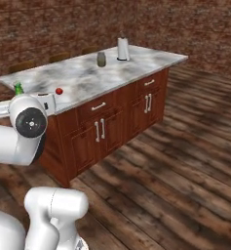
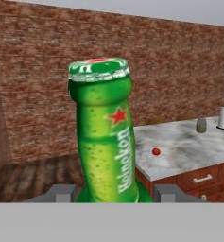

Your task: Open the cabinet directly in front. Then move the beer and the mug to the dining counter with the jar on it.

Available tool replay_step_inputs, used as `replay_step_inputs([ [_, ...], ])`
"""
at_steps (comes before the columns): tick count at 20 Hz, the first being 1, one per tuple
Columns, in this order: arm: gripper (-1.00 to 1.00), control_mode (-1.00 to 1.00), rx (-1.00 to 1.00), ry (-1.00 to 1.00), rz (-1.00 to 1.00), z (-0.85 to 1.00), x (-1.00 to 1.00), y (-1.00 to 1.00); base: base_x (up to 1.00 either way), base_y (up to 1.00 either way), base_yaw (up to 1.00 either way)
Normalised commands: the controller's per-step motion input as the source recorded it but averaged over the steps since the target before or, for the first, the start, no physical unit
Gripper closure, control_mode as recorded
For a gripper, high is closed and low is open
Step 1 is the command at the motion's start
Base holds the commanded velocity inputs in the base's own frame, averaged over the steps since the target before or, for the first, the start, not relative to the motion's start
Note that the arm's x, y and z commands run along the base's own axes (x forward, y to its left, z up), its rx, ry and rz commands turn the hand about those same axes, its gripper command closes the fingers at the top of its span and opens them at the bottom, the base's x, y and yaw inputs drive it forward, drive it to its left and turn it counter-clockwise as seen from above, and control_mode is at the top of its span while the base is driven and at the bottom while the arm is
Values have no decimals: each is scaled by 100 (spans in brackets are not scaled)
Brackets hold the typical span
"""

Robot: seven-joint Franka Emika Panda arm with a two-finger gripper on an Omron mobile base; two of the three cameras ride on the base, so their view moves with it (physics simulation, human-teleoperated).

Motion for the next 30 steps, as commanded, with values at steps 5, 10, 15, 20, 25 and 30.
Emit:
replay_step_inputs([
  [5,100,100,0,0,0,0,0,0,0,-9,8],
  [10,100,100,0,0,0,0,0,0,38,-59,9],
  [15,100,100,0,0,0,0,0,0,100,-95,14],
  [20,100,100,0,0,0,0,0,0,100,-93,21],
  [25,100,100,0,0,0,0,0,0,100,-81,29],
  [30,100,100,0,0,0,0,0,0,100,-74,34],
])
